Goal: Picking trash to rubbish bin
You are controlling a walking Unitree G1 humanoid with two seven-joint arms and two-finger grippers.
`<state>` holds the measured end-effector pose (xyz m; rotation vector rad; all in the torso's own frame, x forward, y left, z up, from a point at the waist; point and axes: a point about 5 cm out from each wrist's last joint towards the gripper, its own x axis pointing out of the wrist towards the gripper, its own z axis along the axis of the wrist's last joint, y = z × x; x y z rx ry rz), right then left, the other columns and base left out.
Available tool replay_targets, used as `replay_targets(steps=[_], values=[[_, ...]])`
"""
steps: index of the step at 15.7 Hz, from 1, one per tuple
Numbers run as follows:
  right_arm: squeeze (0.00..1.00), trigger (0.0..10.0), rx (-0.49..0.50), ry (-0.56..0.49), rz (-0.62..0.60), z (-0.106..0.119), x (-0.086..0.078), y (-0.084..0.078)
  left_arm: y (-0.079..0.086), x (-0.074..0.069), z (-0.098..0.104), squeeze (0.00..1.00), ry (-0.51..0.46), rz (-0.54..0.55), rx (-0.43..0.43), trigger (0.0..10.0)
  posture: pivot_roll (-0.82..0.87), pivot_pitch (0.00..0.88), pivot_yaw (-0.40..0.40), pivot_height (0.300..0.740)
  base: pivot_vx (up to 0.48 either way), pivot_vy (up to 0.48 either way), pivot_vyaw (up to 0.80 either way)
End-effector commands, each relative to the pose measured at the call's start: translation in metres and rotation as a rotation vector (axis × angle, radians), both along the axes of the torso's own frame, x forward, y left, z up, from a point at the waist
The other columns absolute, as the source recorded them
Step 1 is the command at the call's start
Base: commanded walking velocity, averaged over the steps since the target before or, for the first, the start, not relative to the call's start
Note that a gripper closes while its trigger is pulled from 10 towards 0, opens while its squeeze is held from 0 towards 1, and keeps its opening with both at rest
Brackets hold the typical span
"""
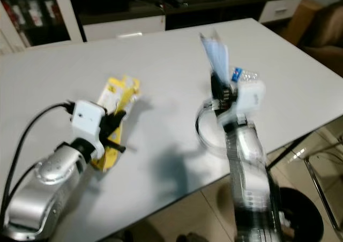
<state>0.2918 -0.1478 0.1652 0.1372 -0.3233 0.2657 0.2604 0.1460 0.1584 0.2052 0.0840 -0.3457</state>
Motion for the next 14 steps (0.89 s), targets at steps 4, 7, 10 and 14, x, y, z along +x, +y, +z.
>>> replay_targets(steps=[4,7,10,14], values=[[0.0,0.0,-0.026,0.12,-0.083,-0.006,-0.023,-0.007,0.007,0.003,-0.001,0.0,-0.075,0.15,-0.068,10.0,-0.04,0.013,-0.047,0.74,0.0,0.0,0.0],[0.0,10.0,-0.111,0.14,-0.117,0.001,-0.034,-0.002,0.006,0.005,0.016,0.0,-0.213,0.159,-0.164,10.0,-0.06,0.006,-0.046,0.74,0.0,0.0,0.0],[0.0,10.0,-0.159,0.147,-0.129,0.002,-0.035,-0.001,0.002,0.001,0.011,0.0,-0.129,0.075,-0.178,10.0,-0.05,0.0,-0.051,0.74,0.0,0.0,0.0],[0.0,10.0,-0.386,0.123,-0.156,-0.005,-0.026,0.0,0.008,-0.005,-0.002,0.0,-0.07,0.082,-0.122,10.0,-0.04,0.0,-0.052,0.74,0.0,0.0,0.0]])
